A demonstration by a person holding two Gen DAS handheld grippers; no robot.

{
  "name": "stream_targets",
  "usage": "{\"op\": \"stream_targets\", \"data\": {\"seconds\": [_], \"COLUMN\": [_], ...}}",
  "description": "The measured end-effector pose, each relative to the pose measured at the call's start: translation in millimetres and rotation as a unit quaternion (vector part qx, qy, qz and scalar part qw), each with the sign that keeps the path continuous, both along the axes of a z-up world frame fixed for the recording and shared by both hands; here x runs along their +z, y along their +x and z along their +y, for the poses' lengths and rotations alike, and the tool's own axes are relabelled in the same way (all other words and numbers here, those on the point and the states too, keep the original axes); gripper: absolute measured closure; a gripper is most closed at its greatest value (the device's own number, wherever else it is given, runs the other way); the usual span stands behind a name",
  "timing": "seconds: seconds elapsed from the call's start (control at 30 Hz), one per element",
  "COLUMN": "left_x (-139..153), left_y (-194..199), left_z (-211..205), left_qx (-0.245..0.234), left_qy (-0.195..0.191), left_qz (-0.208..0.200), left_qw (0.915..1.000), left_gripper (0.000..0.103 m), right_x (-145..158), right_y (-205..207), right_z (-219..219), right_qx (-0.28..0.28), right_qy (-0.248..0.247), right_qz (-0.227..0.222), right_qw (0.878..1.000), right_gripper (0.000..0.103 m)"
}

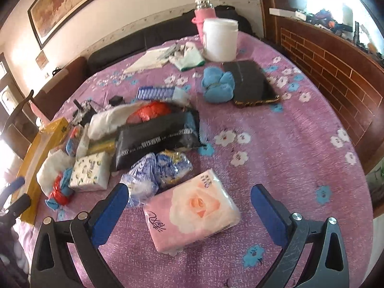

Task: Organize soft objects
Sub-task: 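Grasp the white towel with left gripper while right reaches for the blue cloth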

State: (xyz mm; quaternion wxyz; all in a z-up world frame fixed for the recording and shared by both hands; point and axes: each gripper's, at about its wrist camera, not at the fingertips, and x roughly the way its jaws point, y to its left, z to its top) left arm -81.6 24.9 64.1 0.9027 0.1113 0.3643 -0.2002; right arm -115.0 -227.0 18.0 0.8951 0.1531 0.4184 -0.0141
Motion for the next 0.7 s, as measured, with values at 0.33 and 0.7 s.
{"op": "stream_targets", "data": {"seconds": [0.33, 0.7], "left_x": [-34.3, -18.8], "left_y": [16.2, 0.9], "left_z": [-21.1, 18.0], "left_qx": [-0.052, -0.037], "left_qy": [-0.007, -0.041], "left_qz": [0.090, 0.072], "left_qw": [0.9945, 0.9959], "left_gripper": [0.069, 0.041], "right_x": [-6.0, 7.7], "right_y": [-5.5, -3.0], "right_z": [-5.7, 18.7], "right_qx": [0.012, 0.043], "right_qy": [0.005, -0.006], "right_qz": [0.009, 0.001], "right_qw": [1.000, 0.999], "right_gripper": [0.001, 0.001]}}
